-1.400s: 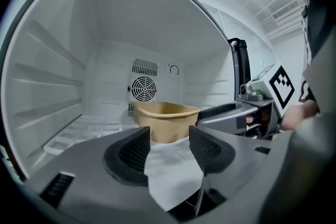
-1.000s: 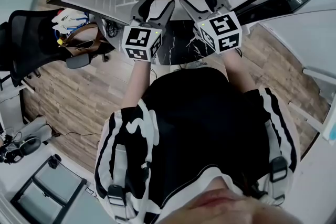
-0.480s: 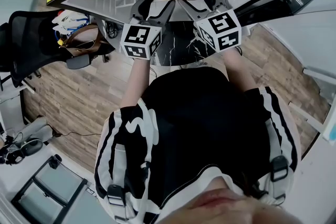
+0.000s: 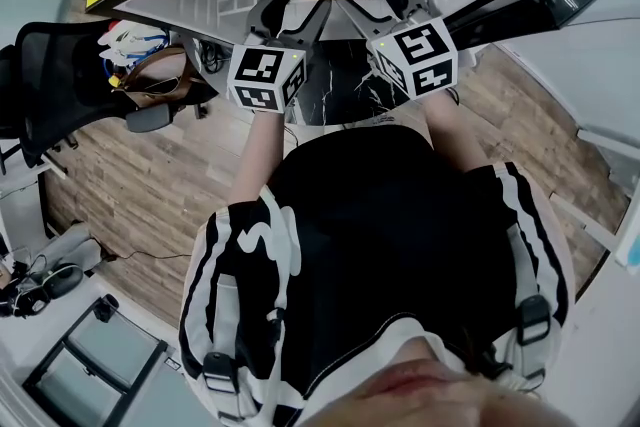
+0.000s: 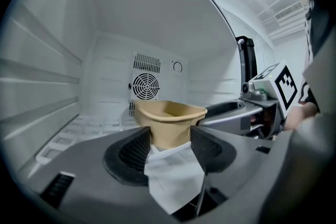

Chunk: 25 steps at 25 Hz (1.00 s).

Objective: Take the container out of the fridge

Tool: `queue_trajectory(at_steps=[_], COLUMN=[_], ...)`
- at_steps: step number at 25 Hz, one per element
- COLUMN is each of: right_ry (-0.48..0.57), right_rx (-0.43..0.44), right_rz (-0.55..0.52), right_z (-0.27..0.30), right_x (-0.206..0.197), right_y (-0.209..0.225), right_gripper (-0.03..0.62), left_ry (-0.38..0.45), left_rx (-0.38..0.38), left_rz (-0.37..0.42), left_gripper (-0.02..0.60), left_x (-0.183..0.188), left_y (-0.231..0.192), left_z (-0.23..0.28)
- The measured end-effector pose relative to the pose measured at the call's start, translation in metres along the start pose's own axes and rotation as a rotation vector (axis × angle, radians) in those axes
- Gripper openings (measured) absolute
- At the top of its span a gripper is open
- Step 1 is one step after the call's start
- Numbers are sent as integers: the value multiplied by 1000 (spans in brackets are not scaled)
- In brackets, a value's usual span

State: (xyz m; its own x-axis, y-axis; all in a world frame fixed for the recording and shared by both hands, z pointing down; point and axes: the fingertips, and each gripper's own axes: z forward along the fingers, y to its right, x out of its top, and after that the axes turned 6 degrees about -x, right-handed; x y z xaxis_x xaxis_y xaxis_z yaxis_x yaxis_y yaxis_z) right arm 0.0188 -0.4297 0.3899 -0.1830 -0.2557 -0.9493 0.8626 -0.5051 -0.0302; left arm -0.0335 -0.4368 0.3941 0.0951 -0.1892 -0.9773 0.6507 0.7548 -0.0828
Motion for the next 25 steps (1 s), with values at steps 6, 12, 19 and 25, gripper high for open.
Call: queue_trajectory(at_steps=[6, 12, 19, 25], right_ry=[22, 39, 40, 48], right_rx=[-7, -10, -12, -11], right_rz=[7, 23, 25, 28], right_z=[-1, -3, -5, -7], right_x=[0, 1, 1, 2], right_y=[0, 0, -1, -3], right_gripper=[216, 216, 216, 216], left_ry=[5, 18, 21, 25], left_rx=[-1, 12, 14, 15], left_rz=[-5, -2, 2, 5], left_gripper=[238, 238, 238, 237], left_x=[0, 2, 3, 4], left_y=[0, 1, 3, 5], left_z=[-1, -2, -4, -7])
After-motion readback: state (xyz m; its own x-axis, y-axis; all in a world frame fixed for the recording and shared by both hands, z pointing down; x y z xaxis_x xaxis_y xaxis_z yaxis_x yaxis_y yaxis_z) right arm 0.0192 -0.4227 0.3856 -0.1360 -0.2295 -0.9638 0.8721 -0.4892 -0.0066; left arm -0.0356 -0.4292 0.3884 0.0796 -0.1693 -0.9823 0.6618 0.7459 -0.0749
